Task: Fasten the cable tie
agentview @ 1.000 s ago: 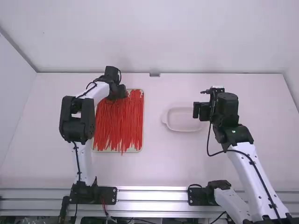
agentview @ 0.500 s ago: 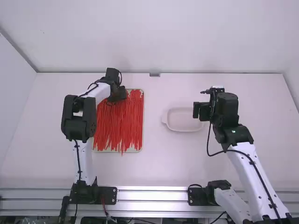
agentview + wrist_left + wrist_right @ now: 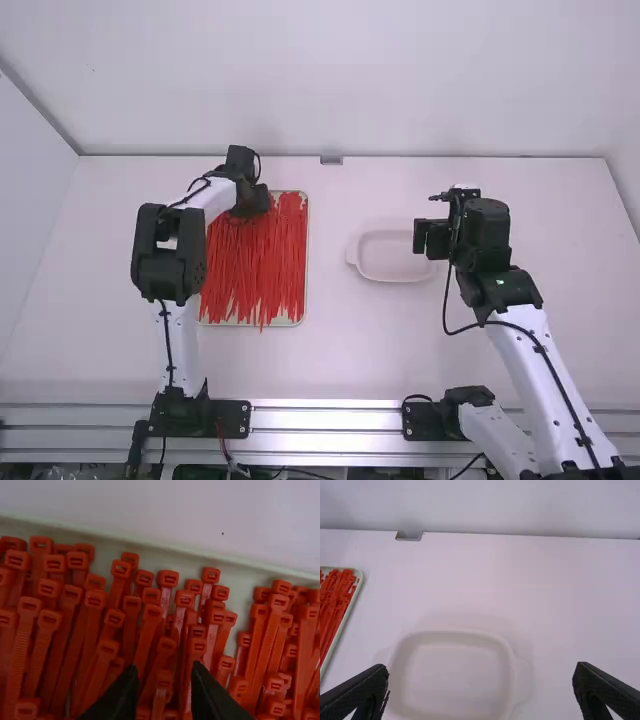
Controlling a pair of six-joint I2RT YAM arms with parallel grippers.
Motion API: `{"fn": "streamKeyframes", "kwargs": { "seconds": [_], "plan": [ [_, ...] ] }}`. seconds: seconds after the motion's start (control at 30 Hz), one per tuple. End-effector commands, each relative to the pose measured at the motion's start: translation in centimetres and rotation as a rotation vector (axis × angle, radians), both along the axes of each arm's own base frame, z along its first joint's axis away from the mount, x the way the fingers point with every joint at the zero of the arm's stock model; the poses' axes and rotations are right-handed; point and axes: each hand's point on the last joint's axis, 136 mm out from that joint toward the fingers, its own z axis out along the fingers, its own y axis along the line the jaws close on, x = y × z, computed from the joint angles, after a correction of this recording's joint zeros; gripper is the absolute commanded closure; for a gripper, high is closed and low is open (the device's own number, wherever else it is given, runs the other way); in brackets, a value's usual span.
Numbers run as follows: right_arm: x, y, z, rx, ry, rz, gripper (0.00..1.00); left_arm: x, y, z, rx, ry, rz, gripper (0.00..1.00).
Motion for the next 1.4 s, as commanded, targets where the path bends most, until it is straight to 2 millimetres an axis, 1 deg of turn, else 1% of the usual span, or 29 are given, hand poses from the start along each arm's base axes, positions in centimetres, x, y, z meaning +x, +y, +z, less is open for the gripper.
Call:
{"fn": "streamKeyframes", "kwargs": {
  "seconds": [0.0,0.1,0.13,0.37,1.13,1.17,1.23,1.37],
  "plan": [
    [0.39,0.13,1.38,0.004,-0.029,0.003,0.02,-0.05,0.34,-0.55,0.006,0.013,0.013,0.73],
    [0.39,0.13,1.37,0.004,-0.028,0.002,0.02,-0.05,0.34,-0.56,0.006,0.012,0.014,0.73],
    [0.39,0.12,1.38,0.004,-0.029,0.002,0.02,-0.06,0.34,-0.57,0.006,0.013,0.014,0.75],
    [0.39,0.12,1.37,0.004,-0.028,0.002,0.02,-0.27,0.37,-1.25,0.006,0.008,0.014,0.76],
    [0.45,0.09,1.45,0.005,-0.032,0.001,0.02,-0.37,0.30,-1.30,0.003,0.012,0.012,0.80],
    [0.43,0.11,1.44,0.005,-0.031,0.002,0.02,-0.42,0.31,-1.32,0.003,0.015,0.013,0.84],
    [0.43,0.10,1.43,0.004,-0.031,0.002,0.02,-0.48,0.33,-1.35,0.003,0.017,0.013,0.86],
    [0.44,0.10,1.44,0.004,-0.032,0.002,0.02,-0.58,0.32,-1.40,0.003,0.022,0.016,0.87]
  ]
}}
